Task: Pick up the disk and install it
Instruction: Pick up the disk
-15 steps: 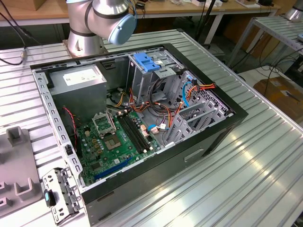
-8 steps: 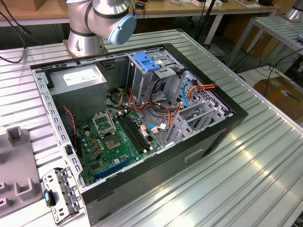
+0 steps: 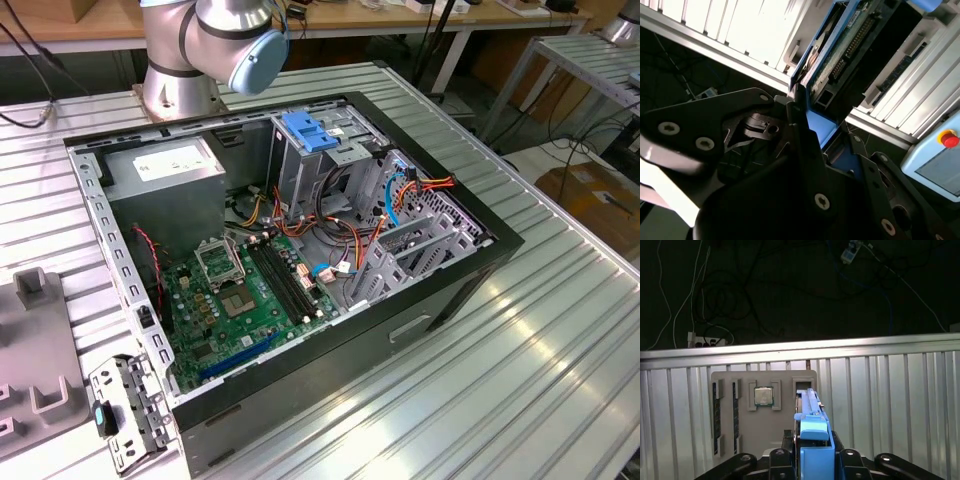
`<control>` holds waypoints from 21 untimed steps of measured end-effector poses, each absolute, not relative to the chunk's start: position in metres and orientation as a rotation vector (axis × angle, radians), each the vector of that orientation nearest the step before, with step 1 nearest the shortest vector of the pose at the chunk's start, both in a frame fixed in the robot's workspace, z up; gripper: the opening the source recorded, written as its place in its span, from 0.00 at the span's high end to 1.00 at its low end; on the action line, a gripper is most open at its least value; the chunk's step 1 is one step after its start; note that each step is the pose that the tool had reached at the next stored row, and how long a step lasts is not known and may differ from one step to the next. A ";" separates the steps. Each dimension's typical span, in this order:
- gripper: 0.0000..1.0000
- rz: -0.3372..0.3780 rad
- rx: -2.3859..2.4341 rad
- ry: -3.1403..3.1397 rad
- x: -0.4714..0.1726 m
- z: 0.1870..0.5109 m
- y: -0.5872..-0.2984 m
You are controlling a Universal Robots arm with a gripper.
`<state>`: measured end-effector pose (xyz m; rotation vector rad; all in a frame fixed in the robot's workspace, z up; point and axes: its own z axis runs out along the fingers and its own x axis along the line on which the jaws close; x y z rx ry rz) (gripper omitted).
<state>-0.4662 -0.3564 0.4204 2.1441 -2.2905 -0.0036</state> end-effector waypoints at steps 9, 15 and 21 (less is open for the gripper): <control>0.63 -0.004 2.144 -2.290 -0.466 0.438 -0.356; 0.63 -0.004 2.144 -2.290 -0.466 0.450 -0.356; 0.63 -0.004 2.144 -2.290 -0.466 0.472 -0.356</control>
